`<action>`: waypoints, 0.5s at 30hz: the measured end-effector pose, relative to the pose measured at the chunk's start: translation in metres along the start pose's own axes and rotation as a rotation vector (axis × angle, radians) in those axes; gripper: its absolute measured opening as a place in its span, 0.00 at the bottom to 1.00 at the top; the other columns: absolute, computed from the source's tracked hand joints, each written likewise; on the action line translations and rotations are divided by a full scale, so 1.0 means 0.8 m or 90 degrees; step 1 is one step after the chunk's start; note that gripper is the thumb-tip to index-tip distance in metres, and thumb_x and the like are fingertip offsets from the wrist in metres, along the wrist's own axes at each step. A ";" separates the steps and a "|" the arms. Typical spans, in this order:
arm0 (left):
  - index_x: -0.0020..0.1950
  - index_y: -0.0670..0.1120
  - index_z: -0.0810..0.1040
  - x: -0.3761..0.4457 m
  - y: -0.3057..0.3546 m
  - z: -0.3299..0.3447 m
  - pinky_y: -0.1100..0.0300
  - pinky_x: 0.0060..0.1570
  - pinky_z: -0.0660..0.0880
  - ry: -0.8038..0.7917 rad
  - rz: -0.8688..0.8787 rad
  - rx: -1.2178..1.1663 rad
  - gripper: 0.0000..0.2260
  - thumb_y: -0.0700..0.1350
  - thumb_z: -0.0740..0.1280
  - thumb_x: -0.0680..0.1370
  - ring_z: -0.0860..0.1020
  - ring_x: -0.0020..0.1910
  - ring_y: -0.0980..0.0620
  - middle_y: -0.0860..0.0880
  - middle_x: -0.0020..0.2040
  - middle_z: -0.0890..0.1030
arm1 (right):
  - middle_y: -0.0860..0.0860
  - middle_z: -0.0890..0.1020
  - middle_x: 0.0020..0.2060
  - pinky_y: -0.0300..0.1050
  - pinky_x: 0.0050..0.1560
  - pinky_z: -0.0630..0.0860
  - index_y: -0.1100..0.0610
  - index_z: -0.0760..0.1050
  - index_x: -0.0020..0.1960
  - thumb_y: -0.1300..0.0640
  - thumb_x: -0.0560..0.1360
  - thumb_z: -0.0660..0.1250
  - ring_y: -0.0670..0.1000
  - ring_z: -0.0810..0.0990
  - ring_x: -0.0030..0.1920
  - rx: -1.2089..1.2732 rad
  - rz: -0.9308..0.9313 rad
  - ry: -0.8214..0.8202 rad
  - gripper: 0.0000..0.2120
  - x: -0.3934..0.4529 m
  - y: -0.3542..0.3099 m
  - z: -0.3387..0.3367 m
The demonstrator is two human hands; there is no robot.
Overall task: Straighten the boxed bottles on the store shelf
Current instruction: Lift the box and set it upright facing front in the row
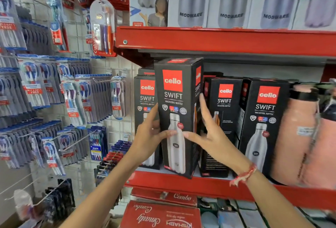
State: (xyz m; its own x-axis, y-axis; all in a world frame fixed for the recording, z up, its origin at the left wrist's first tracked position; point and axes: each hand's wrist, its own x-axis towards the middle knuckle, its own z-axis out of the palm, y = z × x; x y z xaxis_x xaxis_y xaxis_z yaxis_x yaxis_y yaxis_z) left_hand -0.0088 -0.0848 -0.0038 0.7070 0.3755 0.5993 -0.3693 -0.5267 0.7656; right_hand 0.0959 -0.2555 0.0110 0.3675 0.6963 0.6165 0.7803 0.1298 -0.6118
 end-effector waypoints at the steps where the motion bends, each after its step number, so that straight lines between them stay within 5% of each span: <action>1: 0.76 0.50 0.61 0.000 0.000 0.008 0.61 0.54 0.79 0.027 0.006 0.005 0.36 0.37 0.73 0.72 0.81 0.55 0.61 0.59 0.56 0.83 | 0.42 0.49 0.78 0.25 0.66 0.40 0.36 0.35 0.74 0.55 0.77 0.66 0.44 0.48 0.77 -0.031 0.008 -0.006 0.44 0.006 0.003 -0.002; 5: 0.77 0.50 0.58 0.008 0.000 0.035 0.66 0.60 0.74 0.102 0.001 0.029 0.36 0.34 0.71 0.74 0.78 0.58 0.64 0.51 0.65 0.79 | 0.47 0.63 0.75 0.12 0.50 0.40 0.39 0.31 0.72 0.61 0.79 0.62 0.43 0.60 0.72 -0.126 0.060 0.043 0.42 0.028 0.017 0.005; 9: 0.78 0.55 0.54 0.021 -0.010 0.049 0.46 0.68 0.69 0.104 -0.010 0.066 0.38 0.32 0.68 0.76 0.76 0.64 0.55 0.54 0.66 0.77 | 0.48 0.66 0.74 0.13 0.49 0.51 0.45 0.35 0.77 0.65 0.78 0.62 0.37 0.62 0.64 -0.135 0.073 0.105 0.42 0.039 0.033 0.017; 15: 0.78 0.57 0.55 0.016 -0.025 0.055 0.46 0.67 0.71 0.101 -0.049 0.057 0.38 0.32 0.67 0.76 0.73 0.67 0.55 0.55 0.67 0.76 | 0.45 0.65 0.72 0.16 0.56 0.53 0.46 0.36 0.77 0.65 0.79 0.62 0.43 0.64 0.70 -0.105 0.095 0.103 0.42 0.031 0.050 0.027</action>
State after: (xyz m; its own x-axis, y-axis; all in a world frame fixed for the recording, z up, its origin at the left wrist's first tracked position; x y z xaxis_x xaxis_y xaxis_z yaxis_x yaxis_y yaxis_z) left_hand 0.0342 -0.1030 -0.0222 0.6240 0.5295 0.5746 -0.2582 -0.5543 0.7912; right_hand 0.1253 -0.2182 -0.0091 0.5505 0.5758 0.6045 0.7784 -0.0925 -0.6209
